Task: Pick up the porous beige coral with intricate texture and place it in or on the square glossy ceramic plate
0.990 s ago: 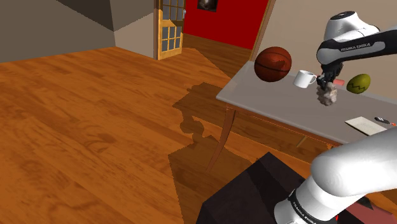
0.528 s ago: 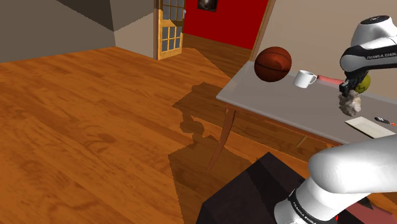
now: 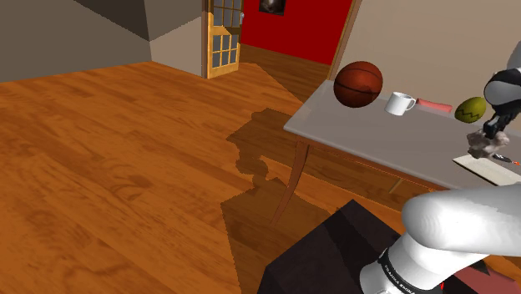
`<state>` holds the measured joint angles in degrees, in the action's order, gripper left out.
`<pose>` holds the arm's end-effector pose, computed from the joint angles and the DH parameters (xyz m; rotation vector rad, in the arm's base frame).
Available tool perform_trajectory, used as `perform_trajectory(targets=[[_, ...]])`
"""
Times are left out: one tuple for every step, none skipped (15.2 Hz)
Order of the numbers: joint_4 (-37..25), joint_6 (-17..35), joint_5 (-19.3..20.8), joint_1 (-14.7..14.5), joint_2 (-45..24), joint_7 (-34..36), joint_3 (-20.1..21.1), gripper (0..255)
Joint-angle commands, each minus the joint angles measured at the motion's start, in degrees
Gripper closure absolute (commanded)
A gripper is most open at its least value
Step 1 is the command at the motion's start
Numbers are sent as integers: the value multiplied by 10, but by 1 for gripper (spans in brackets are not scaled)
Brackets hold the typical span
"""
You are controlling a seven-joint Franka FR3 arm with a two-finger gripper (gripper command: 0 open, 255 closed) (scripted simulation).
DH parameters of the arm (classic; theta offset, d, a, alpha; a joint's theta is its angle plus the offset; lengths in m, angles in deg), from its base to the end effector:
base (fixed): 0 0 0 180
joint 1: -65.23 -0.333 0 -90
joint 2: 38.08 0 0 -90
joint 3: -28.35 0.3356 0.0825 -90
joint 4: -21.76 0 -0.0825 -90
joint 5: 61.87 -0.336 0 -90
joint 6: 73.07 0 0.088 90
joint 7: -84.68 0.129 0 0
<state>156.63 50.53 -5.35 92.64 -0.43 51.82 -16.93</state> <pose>0.0191 -0.4157 0.5341 2.5572 -0.2982 -0.1560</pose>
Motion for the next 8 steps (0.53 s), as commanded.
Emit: perform_trajectory(targets=[[-3,7,11,15,18,-38,-27,255],[3,14,16,16,17,-34,-31,255],[8,21,20,16,15,-30,-35,255],[14,28,24,17,13,-27,-38,255],[19,36,27,19,10,-23,-41,255],[24,45,29,22,5,-21,-44,255],[29,55,31,26,0,-18,-46,255],[35,67,30,33,-7,-17,-46,255]])
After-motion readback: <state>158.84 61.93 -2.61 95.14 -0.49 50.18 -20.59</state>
